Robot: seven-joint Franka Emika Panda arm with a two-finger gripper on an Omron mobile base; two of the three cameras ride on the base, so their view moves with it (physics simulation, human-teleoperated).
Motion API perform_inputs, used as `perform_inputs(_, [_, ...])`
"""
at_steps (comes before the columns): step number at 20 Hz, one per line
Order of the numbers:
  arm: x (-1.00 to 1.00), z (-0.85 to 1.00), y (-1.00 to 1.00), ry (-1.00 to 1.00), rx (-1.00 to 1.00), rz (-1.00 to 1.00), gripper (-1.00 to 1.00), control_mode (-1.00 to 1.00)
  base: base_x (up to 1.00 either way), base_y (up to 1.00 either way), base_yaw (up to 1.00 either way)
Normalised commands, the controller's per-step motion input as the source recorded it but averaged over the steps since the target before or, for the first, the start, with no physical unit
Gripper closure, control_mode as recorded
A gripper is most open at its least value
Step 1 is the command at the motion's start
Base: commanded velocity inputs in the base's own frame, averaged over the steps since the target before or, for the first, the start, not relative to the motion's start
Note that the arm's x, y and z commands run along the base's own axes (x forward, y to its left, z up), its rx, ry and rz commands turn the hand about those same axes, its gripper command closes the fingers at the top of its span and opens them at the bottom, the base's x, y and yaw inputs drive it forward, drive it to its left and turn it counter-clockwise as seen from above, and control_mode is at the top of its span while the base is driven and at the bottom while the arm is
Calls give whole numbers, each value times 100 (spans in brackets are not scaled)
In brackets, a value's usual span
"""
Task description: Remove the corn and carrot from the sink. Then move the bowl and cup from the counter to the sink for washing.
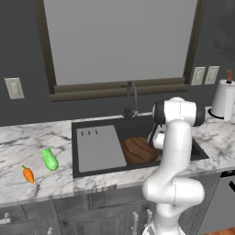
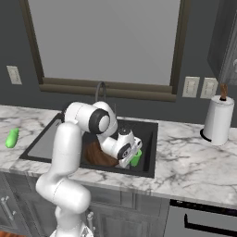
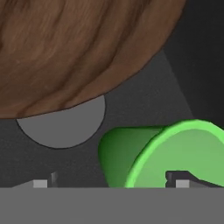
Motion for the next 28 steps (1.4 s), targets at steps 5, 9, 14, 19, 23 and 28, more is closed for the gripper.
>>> perform_inputs(5, [-10, -4, 15, -8, 0, 0, -100, -100, 0, 0, 0])
perform_inputs(9, [-4, 2, 11, -7, 0, 0, -100, -100, 0, 0, 0])
perform_inputs(14, [-2, 13, 5, -9, 0, 0, -100, -100, 0, 0, 0])
perform_inputs(19, [-1, 31, 1, -14, 0, 0, -100, -100, 0, 0, 0])
perform_inputs(23, [-1, 36, 0, -14, 0, 0, -100, -100, 0, 0, 0])
perform_inputs(28, [-3, 38, 0, -8, 0, 0, -100, -100, 0, 0, 0])
